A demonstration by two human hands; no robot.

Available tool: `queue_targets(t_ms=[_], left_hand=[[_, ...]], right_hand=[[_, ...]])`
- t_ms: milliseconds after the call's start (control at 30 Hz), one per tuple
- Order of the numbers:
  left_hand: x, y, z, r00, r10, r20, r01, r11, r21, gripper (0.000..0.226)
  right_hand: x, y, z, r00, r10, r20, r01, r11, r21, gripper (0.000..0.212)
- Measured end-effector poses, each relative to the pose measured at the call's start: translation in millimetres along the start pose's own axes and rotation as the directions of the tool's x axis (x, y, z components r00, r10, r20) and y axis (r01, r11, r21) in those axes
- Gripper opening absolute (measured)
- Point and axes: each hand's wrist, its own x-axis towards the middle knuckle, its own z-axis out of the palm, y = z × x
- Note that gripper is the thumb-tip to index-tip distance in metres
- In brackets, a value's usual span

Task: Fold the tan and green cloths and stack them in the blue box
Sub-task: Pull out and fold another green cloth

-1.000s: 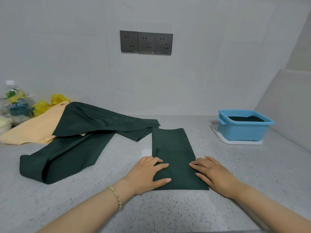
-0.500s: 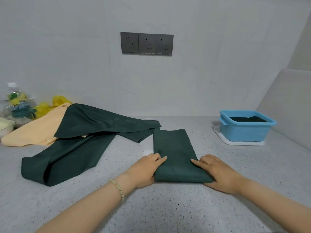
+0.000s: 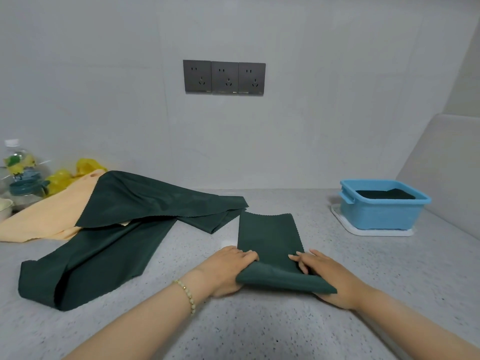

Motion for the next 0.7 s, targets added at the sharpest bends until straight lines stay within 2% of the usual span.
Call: queue_targets(t_ms=[100, 167, 233, 300, 333, 433, 567, 700], left_hand=[[-8, 1, -10, 0.999, -0.037, -0.033, 0.029, 0.974, -0.224, 0.031], [-8, -3, -14, 0.990, -0.141, 0.011, 0.134, 0.910, -0.393, 0.031], [1, -9, -17, 0.956, -0.278, 0.096, 0.282, 0.776, -0.564, 0.047], [13, -14, -15, 0.922, -0.367, 0.121, 0.339, 0.619, -0.708, 0.057], [18, -16, -10, 0.903, -0.416, 0.109, 0.354, 0.575, -0.737, 0.052], [26, -21, 10, 0.825, -0.563, 0.055, 0.420, 0.546, -0.725, 0.041], [25, -16, 24, 0.762, -0.648, 0.019, 0.437, 0.491, -0.754, 0.035], [20, -6, 28, 0.728, -0.680, -0.089, 0.412, 0.538, -0.736, 0.029]], right_hand=[[-5, -4, -3, 0.998, 0.055, -0.038, -0.048, 0.987, 0.155, 0.024], [-1, -8, -6, 0.994, 0.079, -0.072, -0.067, 0.984, 0.164, 0.031], [7, -10, -9, 0.983, 0.143, -0.117, -0.116, 0.971, 0.209, 0.024], [20, -8, -7, 0.952, 0.267, -0.151, -0.213, 0.931, 0.298, 0.021], [25, -7, -4, 0.927, 0.341, -0.159, -0.275, 0.902, 0.332, 0.023], [39, -3, 5, 0.853, 0.484, -0.192, -0.394, 0.841, 0.370, 0.024], [50, -1, 14, 0.761, 0.585, -0.280, -0.496, 0.803, 0.330, 0.047], [54, -5, 16, 0.713, 0.618, -0.331, -0.587, 0.784, 0.201, 0.042]])
